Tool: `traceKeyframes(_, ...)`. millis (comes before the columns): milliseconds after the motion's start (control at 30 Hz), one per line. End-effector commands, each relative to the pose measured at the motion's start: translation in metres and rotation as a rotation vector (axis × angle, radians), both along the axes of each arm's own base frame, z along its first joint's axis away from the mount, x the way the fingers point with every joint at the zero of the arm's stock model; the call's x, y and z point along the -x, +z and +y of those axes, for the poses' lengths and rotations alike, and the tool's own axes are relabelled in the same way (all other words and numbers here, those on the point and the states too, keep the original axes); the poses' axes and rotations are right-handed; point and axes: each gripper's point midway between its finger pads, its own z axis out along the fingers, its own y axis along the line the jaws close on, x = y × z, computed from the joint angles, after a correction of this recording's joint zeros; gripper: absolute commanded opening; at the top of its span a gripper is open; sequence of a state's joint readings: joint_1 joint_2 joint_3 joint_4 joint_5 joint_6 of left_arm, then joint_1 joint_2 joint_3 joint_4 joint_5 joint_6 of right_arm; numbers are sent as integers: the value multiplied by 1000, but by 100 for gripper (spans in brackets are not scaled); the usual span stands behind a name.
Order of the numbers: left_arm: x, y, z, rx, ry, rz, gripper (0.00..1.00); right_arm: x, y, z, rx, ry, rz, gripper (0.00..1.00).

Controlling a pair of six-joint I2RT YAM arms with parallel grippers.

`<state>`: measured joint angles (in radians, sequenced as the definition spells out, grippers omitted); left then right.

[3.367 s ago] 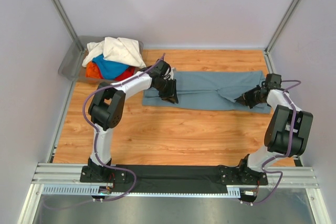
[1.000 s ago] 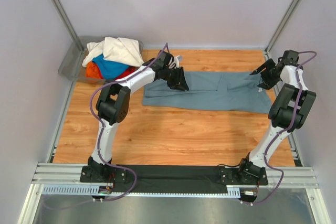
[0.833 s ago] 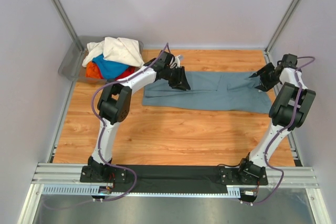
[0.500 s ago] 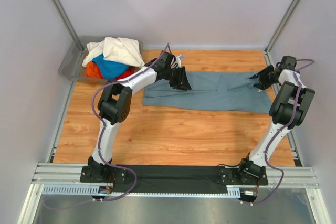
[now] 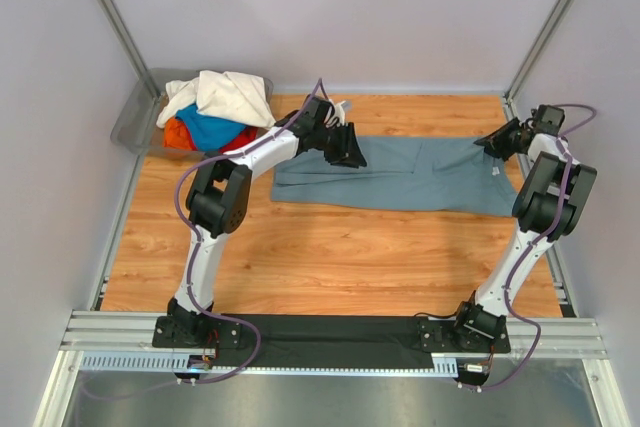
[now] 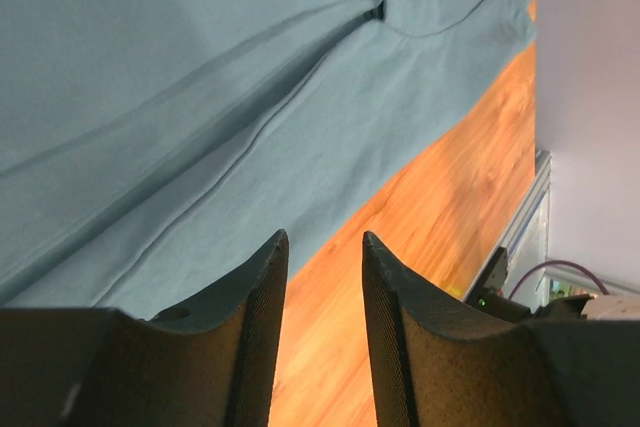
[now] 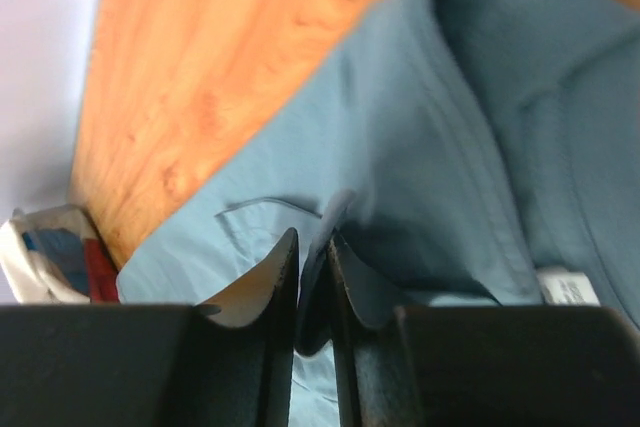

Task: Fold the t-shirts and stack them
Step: Fold the tshirt

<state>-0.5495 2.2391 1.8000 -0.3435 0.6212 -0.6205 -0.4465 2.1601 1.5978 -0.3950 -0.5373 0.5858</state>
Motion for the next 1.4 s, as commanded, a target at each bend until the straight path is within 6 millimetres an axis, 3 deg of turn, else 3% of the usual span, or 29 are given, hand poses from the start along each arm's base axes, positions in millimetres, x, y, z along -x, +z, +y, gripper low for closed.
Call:
traceKeyframes(0,-16,21,-15,88,-3,-99,43,-32,50,-1,67,107,-255,18)
traceKeyframes(200,-39,24,-27,170,78,-135,47,-39,66,10,70,196,-378,15)
traceKeyframes(267,-48,27,-33,209,113,-157,49,-38,62,8,88,202,-378,13)
traceKeyframes(333,-58,24,-35,213,158,-169,53,-39,56,0,129,191,-364,2)
traceKeyframes(367,-60,15,-39,210,168,-156,53,-38,49,0,129,193,-350,0)
traceKeyframes(400,-66,19,-44,212,184,-174,53,-38,47,0,132,196,-354,0)
traceKeyframes(467,-67,5,-55,194,193,-158,53,-38,39,-5,152,177,-331,0)
traceKeyframes(500,-74,11,-60,205,211,-175,53,-37,36,-7,156,168,-317,0)
traceKeyframes(567,-76,-2,-69,175,226,-177,54,-34,32,-14,182,127,-288,0)
traceKeyframes(600,-81,5,-77,161,232,-231,54,-34,31,-16,190,111,-271,0)
traceKeyframes(633,-81,-8,-82,127,233,-237,54,-30,27,-18,191,96,-243,0)
traceKeyframes(667,-85,-2,-87,104,238,-253,54,-30,25,-17,181,92,-237,0)
traceKeyframes(733,-88,-16,-94,61,255,-283,53,-29,25,-13,162,105,-241,0)
traceKeyframes(800,-96,-8,-102,92,276,-309,51,-25,23,-12,156,103,-228,0)
traceKeyframes(833,-99,-16,-103,101,290,-294,49,-24,22,-12,160,102,-221,0)
traceKeyframes(900,-109,-5,-110,146,317,-325,47,-21,22,-12,162,101,-214,0)
traceKeyframes(933,-109,-17,-114,148,318,-315,47,-19,21,-11,160,100,-203,0)
traceKeyframes(967,-114,-5,-120,192,335,-332,47,-18,21,-12,163,97,-201,0)
traceKeyframes(1033,-119,-7,-126,218,367,-338,50,-15,18,-11,162,95,-192,0)
traceKeyframes(1067,-119,-19,-132,226,382,-315,50,-14,16,-10,161,92,-185,0)
traceKeyframes(1100,-124,-11,-135,248,407,-327,51,-13,15,-11,160,89,-182,0)
traceKeyframes(1133,-126,-22,-137,248,418,-315,52,-13,13,-10,155,87,-183,0)
traceKeyframes(1167,-127,-13,-143,282,427,-325,52,-11,9,-9,149,84,-179,0)
traceKeyframes(1233,-129,-23,-147,301,468,-300,54,-12,8,-7,129,79,-187,0)
traceKeyframes(1267,-129,-16,-152,340,475,-312,54,-11,6,-5,116,79,-188,0)
traceKeyframes(1367,-128,-21,-156,376,494,-282,52,-15,8,-2,88,78,-212,0)
